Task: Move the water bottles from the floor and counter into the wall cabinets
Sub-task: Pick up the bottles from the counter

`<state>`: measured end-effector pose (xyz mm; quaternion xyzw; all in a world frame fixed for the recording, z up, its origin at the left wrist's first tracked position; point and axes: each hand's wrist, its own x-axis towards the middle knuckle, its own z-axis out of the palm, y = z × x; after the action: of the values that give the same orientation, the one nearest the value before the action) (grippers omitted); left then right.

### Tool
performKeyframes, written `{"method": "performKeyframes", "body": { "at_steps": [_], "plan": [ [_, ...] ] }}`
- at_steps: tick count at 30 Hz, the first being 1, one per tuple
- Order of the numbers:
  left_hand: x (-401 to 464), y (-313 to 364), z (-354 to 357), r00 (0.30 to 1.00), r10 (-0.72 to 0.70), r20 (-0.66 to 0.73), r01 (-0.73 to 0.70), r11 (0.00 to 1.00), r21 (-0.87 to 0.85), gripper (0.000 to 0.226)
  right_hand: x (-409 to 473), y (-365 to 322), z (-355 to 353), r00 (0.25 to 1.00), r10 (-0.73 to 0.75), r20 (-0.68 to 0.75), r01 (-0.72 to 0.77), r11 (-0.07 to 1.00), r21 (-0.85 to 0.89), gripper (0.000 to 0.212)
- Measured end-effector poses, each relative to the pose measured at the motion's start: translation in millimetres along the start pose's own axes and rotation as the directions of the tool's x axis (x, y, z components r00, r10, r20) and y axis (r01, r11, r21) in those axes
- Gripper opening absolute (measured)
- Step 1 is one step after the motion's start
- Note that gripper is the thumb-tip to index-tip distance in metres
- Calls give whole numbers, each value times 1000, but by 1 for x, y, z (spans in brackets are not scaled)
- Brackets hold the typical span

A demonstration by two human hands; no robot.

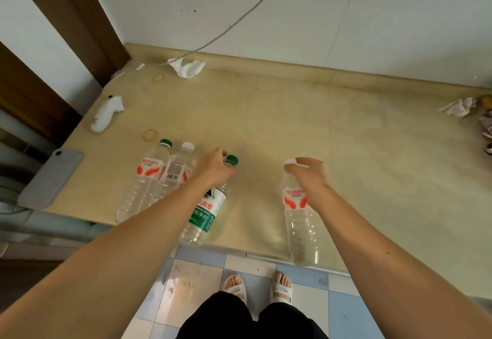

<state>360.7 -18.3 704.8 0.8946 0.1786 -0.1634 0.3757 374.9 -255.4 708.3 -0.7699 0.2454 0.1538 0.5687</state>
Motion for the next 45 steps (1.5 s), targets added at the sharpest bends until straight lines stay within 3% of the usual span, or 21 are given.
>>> {"method": "performKeyframes", "body": {
  "at_steps": [4, 10, 14, 18, 23, 32, 40, 45],
  "plan": [
    [0, 2, 4, 1000, -12, 20, 13, 1000, -7, 51, -5, -4, 1, 999, 12, 39, -12, 1000, 18, 16],
    [-1, 13, 2, 999, 41, 4, -41, 999, -8, 47, -17, -27, -9, 988, -75, 135, 59, 991, 117, 5],
    [-4, 29, -10, 992, 101, -71, -110, 983, -145, 42, -22, -54, -20, 957, -260, 125, 247, 962, 116, 23],
    [-12, 55, -36, 956, 244, -161, -277, 932, -232, 37, -33, -73, -32, 894, -440, 88, 427, 894, 133, 26],
    [-29, 78, -59, 877, 420, -232, -467, 860, -207, 38, -48, -80, -34, 828, -559, 41, 555, 828, 75, 38],
    [-59, 74, -58, 807, 543, -233, -589, 764, -262, 42, -58, -67, -32, 795, -607, 5, 605, 792, 79, 40],
    [-58, 71, -63, 809, 557, -188, -587, 782, -211, 42, -55, -46, -28, 827, -561, 39, 555, 825, 103, 44],
    [-48, 59, -57, 810, 562, -166, -586, 781, -215, 49, -46, -22, -27, 872, -466, 149, 469, 883, 17, 77]
  ]
}}
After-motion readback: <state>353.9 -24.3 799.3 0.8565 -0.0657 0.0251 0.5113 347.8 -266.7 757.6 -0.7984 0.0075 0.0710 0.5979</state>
